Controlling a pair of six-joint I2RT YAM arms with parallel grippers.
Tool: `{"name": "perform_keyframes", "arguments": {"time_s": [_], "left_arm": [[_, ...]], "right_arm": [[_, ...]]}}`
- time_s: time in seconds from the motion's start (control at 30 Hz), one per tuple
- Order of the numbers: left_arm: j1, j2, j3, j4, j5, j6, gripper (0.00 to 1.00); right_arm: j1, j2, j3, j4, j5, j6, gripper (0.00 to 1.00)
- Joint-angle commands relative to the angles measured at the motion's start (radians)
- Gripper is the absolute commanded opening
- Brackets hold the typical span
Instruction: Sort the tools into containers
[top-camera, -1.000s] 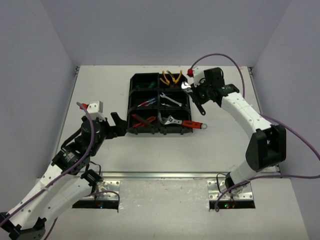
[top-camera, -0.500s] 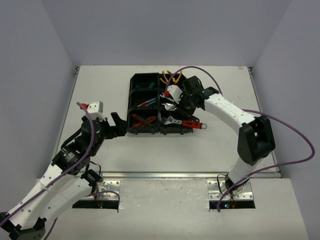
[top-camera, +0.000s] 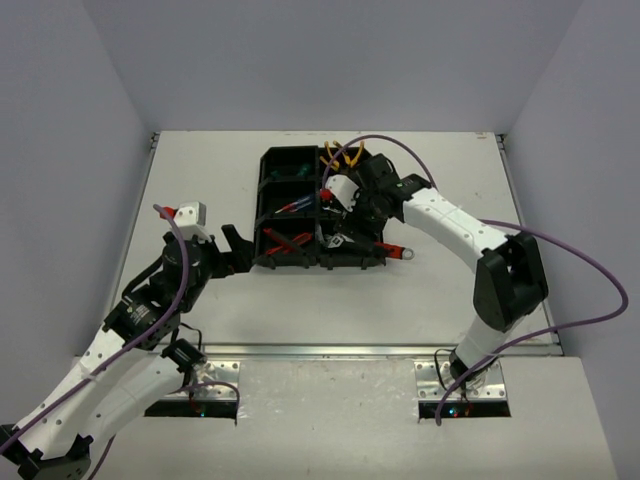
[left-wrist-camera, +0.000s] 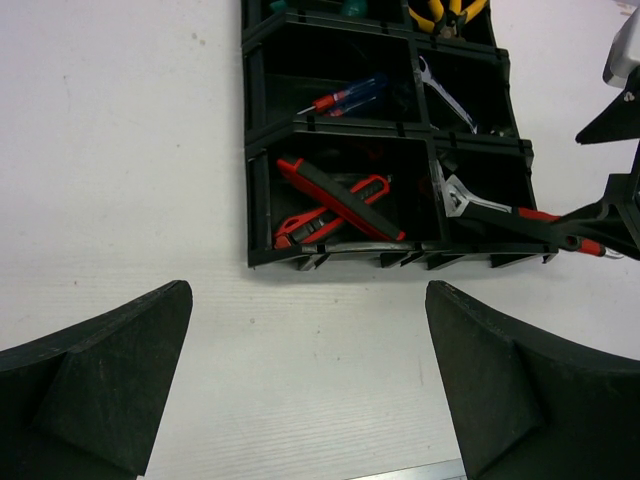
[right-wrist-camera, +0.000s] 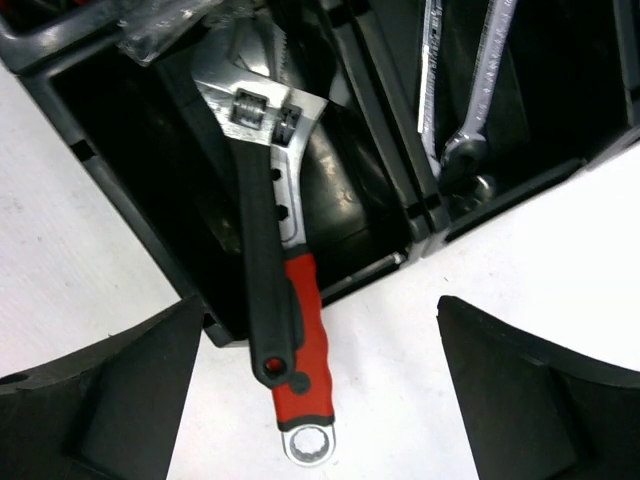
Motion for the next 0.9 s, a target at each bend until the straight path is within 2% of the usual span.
{"name": "perform_keyframes", "arguments": {"time_s": [0.0,0.07,0.17,0.2,0.27,0.37,0.4,0.53,0.57,0.67,0.7,0.87], "left_arm": [[-0.010,-0.003,-0.002,0.043,0.006,0.013,1.00],[-0.007,0.005,0.001,0.042,-0.001,0.013,1.00],[0.022,0.013,0.017,0.022,-0.043,0.004,1.00],[0.034,0.009,0.020,0.019,-0.061,0.001,1.00],[0.068,-0.009,0.022,0.014,-0.100,-0.012,1.00],[0.100,-0.051,0.002,0.034,-0.135,-0.010,1.00],[0.100,-0.060,0.001,0.037,-0.136,-0.009,1.00],[0.100,-0.089,0.000,0.004,-0.268,-0.034,1.00],[0.100,-0.093,0.000,0.002,-0.276,-0.036,1.00],[0.100,-0.111,-0.020,-0.049,-0.492,-0.132,1.00],[0.100,-0.120,-0.029,-0.056,-0.520,-0.154,1.00],[0.101,-0.183,-0.051,-0.044,-0.501,-0.152,1.00]], "right_arm": [[0.005,-0.036,0.050,0.062,0.120,0.083,0.99],[0.004,-0.082,0.039,0.113,0.189,0.164,0.99],[0.002,-0.212,0.000,0.167,0.375,0.437,0.99],[0.002,-0.301,-0.021,0.163,0.406,0.507,0.99],[0.002,-0.377,-0.089,0.130,0.408,0.629,0.99],[0.002,-0.603,-0.176,0.007,0.463,0.778,0.99],[0.002,-0.609,-0.178,0.004,0.465,0.780,0.99],[0.002,-0.949,-0.264,-0.099,0.549,0.798,0.99],[0.002,-0.962,-0.267,-0.101,0.555,0.797,0.99],[0.002,-1.126,-0.297,-0.143,0.593,0.769,0.99],[0.002,-1.158,-0.300,-0.145,0.602,0.767,0.99],[0.003,-1.270,-0.354,-0.193,0.570,0.763,0.99]]}}
